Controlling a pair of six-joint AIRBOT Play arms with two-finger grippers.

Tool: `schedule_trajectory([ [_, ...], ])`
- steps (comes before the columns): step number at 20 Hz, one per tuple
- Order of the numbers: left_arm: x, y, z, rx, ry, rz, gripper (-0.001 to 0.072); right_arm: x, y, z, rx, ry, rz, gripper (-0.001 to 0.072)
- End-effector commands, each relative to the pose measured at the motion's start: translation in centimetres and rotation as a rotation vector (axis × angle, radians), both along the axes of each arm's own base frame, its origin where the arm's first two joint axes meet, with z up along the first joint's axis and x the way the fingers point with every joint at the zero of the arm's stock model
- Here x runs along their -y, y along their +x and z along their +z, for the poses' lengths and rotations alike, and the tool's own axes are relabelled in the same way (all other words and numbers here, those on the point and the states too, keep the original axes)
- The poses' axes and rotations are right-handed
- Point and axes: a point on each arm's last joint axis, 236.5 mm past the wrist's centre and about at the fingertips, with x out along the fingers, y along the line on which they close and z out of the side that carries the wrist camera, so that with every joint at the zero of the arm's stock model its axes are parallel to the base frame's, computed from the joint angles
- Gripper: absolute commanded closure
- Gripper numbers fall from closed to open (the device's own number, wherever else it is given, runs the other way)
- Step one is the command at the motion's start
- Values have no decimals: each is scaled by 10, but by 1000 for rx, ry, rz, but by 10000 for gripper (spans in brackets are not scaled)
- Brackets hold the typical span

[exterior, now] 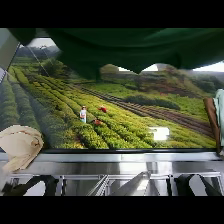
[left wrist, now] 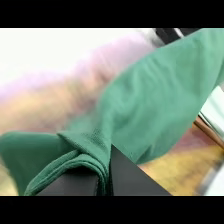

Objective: Fold the shirts.

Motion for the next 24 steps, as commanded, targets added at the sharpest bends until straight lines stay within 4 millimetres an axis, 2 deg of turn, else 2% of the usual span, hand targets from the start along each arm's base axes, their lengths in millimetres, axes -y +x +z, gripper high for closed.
schedule_trajectory([
  [1,0,-95,67,329,77,124,680,-77,-83,58,208,-195,-50,696],
  [2,-6,-100,64,336,80,174,679,-86,-90,57,212,-223,-59,697],
  [4,-19,-92,31,237,85,221,679,-79,-75,36,75,-209,-89,696],
  [5,-26,-79,4,150,68,229,679,-71,-62,16,-26,-186,-90,696],
  [7,-39,-50,-58,-51,12,223,679,-60,-39,-34,-223,-124,-34,696],
  [9,-50,-22,-126,-268,-53,213,679,-55,-12,-98,-394,-38,43,696],
  [11,-54,3,-195,-469,-112,190,678,-55,25,-176,-559,78,82,695],
  [13,-50,27,-265,-626,-153,172,677,-57,66,-265,-705,137,54,695],
  [15,-40,56,-336,-733,-163,188,673,-44,110,-353,-844,155,-77,695],
  [16,-35,69,-373,-779,-153,198,474,-35,131,-394,-908,144,-145,694],
  [17,-30,80,-402,-832,-152,210,209,-24,149,-427,-959,159,-206,647],
  [18,-27,91,-424,-879,-149,207,-13,-12,167,-455,-1005,194,-247,386],
  [19,-27,105,-436,-912,-152,190,-4,-3,183,-472,-1040,239,-253,211],
  [20,-28,118,-437,-920,-153,163,-4,0,196,-479,-1057,261,-214,207],
  [21,-32,130,-428,-917,-157,131,-4,0,203,-473,-1053,281,-146,207],
  [22,-42,140,-413,-906,-163,108,-4,2,207,-458,-1030,296,-76,209],
  [24,-65,152,-382,-891,-178,97,-3,13,199,-428,-989,333,24,209],
])
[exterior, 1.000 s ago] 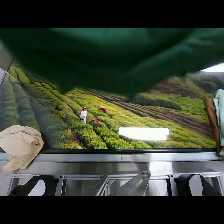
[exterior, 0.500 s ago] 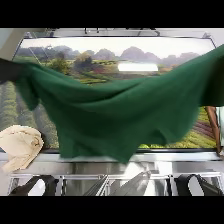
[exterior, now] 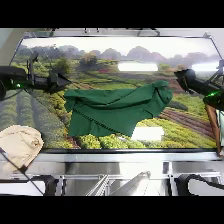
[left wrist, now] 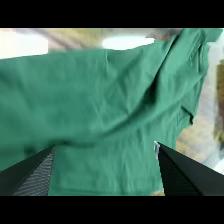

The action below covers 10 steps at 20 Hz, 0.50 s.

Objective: Fold the shirts.

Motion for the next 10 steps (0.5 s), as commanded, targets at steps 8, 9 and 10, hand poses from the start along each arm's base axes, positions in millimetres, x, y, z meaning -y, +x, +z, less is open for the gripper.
schedule_trajectory([
  [8,-42,-65,-33,-356,-131,-64,-2,8,-101,-88,-333,217,120,355],
  [9,-37,-77,-44,-405,-153,-68,-3,1,-118,-108,-389,221,119,355],
  [10,-33,-87,-51,-442,-170,-71,-2,-7,-131,-120,-429,224,133,355],
])
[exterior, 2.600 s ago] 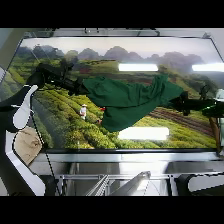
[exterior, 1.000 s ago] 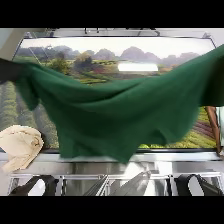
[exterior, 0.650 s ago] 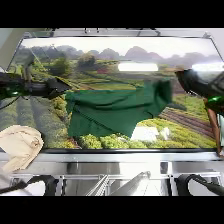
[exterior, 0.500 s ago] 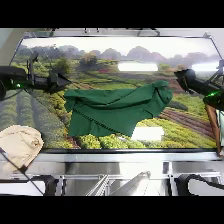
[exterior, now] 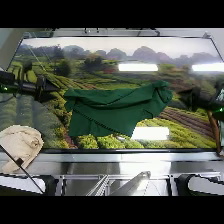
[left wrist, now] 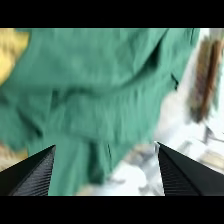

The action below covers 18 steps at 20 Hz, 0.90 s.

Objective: Fold the shirts.

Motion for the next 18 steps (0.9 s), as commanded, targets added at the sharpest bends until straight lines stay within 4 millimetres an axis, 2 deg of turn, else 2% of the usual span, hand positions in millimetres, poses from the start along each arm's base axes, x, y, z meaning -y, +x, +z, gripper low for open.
schedule_trajectory([
  [1,11,-41,-26,-154,-71,-24,-3,-25,-54,-50,-166,32,48,355],
  [4,16,-53,-32,-159,-73,-24,-3,-49,-64,-60,-210,29,93,355],
  [7,17,-55,-29,-140,-54,-6,-2,-76,-61,-72,-246,-28,124,355],
  [9,20,-64,-29,-153,-57,-9,-2,-92,-59,-80,-261,-74,133,354],
  [12,7,-80,-43,-162,56,-34,-3,-101,-54,-87,-259,-128,125,354],
  [14,-2,-80,-49,-136,131,-17,-2,-103,-45,-84,-247,-111,91,354],
  [16,-2,-78,-52,-117,149,14,-3,-105,-34,-75,-205,-82,62,358],
  [18,-4,-76,-61,-113,168,40,-3,-106,-27,-69,-184,-50,34,522],
])
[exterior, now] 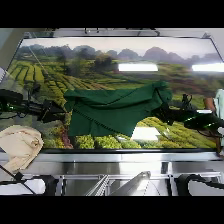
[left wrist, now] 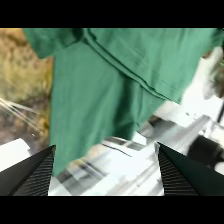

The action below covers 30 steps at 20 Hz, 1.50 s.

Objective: Fold the shirts.

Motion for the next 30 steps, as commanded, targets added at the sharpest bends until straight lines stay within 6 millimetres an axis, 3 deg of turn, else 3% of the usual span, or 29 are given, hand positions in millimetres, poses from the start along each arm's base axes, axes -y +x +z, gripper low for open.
schedule_trajectory([
  [1,-8,5,-16,18,62,39,-3,-3,15,10,39,30,-54,602],
  [3,-6,12,-24,16,58,63,-3,-5,14,10,49,23,-37,694],
  [7,1,37,-49,58,120,93,-3,-6,14,10,60,14,-23,695],
  [12,41,72,-60,83,130,-12,24,-6,14,10,61,13,-23,695],
  [13,48,77,-58,88,123,-40,107,-5,14,10,61,12,-23,695],
  [14,53,81,-56,92,118,-74,239,-5,14,9,61,10,-20,695],
  [15,56,85,-51,98,111,-97,433,-6,13,9,61,9,-16,695],
  [16,56,88,-44,106,105,-118,685,-6,12,9,61,9,-12,695],
  [18,54,92,-25,112,81,-141,687,-7,12,12,73,15,6,696],
  [20,51,87,9,94,27,-171,687,-5,13,31,118,47,24,696],
  [21,47,85,33,117,-1,-174,687,4,19,49,159,63,11,696],
  [23,35,85,93,221,-45,-147,686,44,40,109,303,62,-61,696],
  [25,12,80,151,356,-11,-100,687,103,56,192,468,27,-165,697],
  [27,-12,70,203,478,54,-31,686,156,57,289,641,-40,-232,697],
  [28,-22,62,228,543,92,-1,686,170,53,330,710,-67,-241,697],
  [30,-28,41,268,646,154,25,684,174,44,401,826,-112,-201,698],
])
